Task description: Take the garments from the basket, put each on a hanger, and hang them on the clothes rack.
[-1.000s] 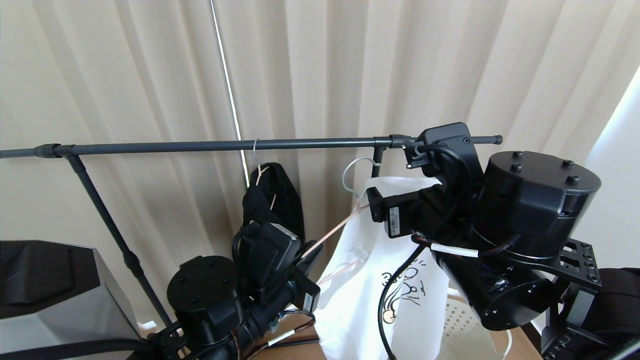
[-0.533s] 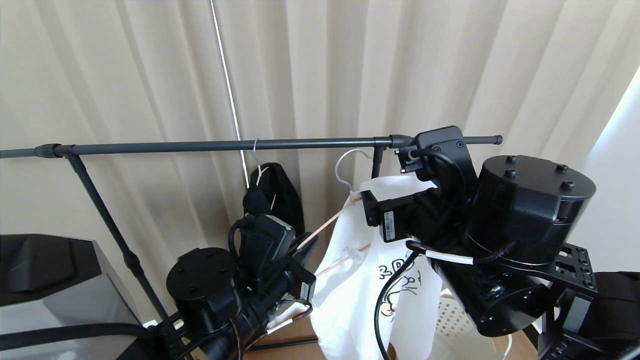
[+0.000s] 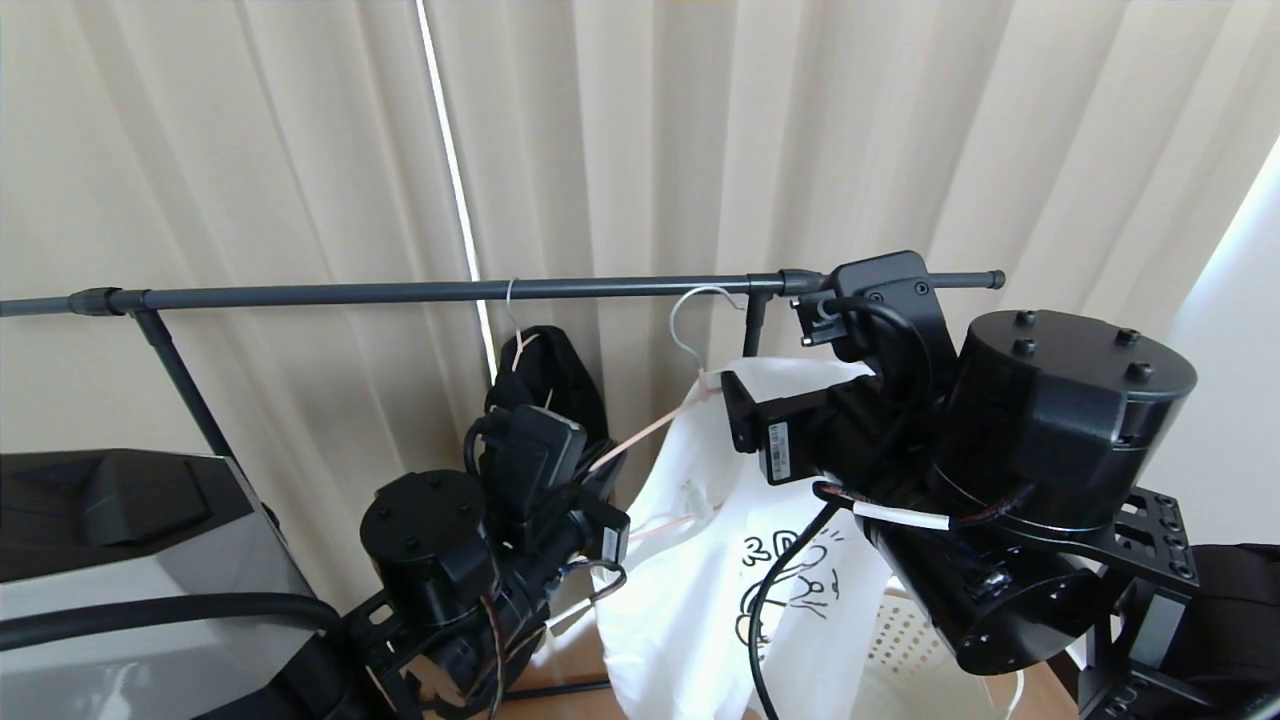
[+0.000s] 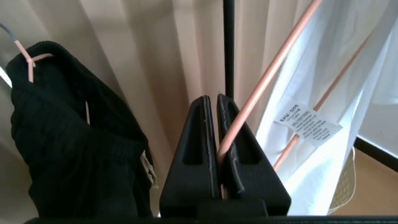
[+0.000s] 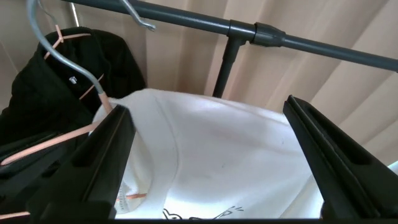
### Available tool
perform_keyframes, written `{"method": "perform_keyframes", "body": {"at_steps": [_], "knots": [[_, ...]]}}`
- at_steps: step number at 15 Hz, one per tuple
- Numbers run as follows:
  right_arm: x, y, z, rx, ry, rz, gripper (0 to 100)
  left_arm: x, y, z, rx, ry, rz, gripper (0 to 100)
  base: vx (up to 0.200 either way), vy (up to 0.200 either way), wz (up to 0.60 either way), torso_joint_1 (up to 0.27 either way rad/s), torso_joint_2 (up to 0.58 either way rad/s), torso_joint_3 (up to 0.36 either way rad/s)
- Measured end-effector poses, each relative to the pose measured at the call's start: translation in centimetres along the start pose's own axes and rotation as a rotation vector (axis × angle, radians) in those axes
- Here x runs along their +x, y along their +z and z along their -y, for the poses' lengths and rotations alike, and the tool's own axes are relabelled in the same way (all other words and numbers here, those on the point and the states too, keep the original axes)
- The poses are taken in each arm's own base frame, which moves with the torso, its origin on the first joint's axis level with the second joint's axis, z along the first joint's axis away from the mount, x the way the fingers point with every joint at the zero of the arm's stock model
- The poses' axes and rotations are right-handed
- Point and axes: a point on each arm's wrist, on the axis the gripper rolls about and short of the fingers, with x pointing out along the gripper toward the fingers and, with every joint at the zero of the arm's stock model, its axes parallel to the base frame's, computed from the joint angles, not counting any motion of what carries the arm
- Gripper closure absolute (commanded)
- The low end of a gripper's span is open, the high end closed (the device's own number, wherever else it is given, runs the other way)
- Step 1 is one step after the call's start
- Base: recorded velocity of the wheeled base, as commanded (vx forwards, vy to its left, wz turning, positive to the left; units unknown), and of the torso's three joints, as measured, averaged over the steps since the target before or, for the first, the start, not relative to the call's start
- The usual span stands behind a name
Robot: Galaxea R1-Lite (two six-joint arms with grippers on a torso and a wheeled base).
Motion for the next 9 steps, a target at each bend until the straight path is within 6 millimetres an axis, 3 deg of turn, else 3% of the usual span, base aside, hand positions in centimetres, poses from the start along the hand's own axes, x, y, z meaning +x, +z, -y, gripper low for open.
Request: {"method": "perform_keyframes", "body": {"at_steps": [9], "knots": [[-0.06, -0.08, -0.01, -0.002, 0.001, -0.002, 0, 0.71, -0.04, -1.1, -0.002, 0.042, 0.009, 100, 0.0, 0.0, 0.0, 0.0, 0.0, 0.0]]}}
